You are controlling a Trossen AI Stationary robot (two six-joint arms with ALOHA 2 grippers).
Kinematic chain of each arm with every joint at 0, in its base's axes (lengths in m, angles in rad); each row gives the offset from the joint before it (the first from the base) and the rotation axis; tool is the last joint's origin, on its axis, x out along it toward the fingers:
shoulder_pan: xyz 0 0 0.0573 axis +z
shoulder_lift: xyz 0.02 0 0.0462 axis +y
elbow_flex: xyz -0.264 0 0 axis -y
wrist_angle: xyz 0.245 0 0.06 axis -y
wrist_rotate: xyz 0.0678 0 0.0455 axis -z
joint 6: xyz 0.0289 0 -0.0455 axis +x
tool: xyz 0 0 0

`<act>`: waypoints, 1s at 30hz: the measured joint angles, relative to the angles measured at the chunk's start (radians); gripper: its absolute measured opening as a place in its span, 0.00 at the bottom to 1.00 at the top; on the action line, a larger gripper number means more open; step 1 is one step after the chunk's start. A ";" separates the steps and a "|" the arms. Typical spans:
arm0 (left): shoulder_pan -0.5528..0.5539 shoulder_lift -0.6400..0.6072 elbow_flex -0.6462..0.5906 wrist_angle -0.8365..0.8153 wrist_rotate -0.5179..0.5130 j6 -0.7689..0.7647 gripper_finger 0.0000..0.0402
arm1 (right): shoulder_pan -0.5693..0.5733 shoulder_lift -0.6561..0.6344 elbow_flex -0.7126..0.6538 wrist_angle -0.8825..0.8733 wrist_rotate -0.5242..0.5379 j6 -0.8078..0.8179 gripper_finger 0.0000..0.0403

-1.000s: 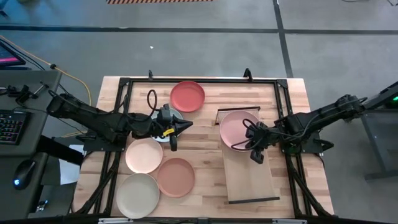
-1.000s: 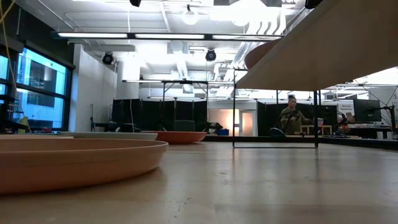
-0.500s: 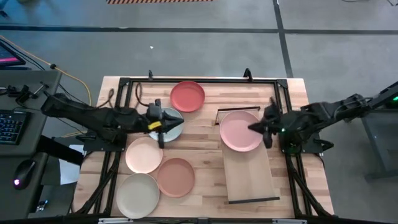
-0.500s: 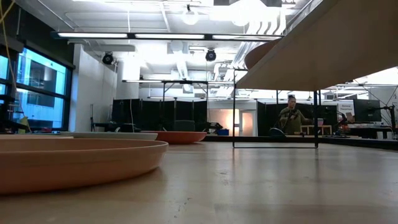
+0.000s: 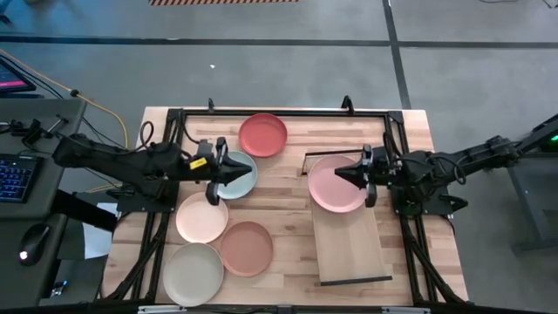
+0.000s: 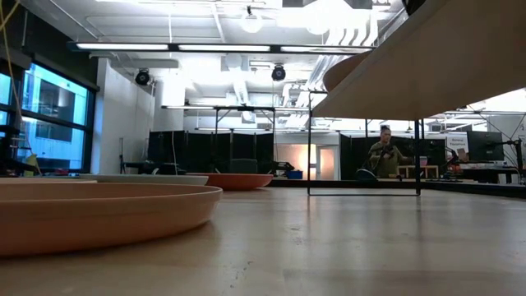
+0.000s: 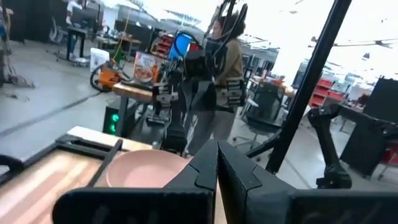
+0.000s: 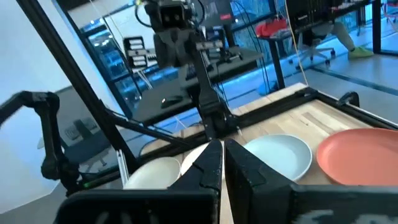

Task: Place and stack plates onto a shelf
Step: Stack the orange plate on top of the pink plate on the shelf

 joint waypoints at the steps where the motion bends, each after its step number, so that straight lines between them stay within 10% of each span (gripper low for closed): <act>1: 0.004 0.000 -0.005 0.000 0.004 -0.007 0.00 | 0.000 0.000 0.000 0.002 0.000 -0.004 0.00; 18: 0.029 0.039 0.015 0.011 -0.093 -0.013 0.00 | 0.000 0.002 -0.001 0.007 0.001 0.001 0.00; 30: 0.563 0.280 0.335 -0.696 0.033 -0.102 0.06 | 0.000 0.002 -0.001 0.008 0.014 0.001 0.00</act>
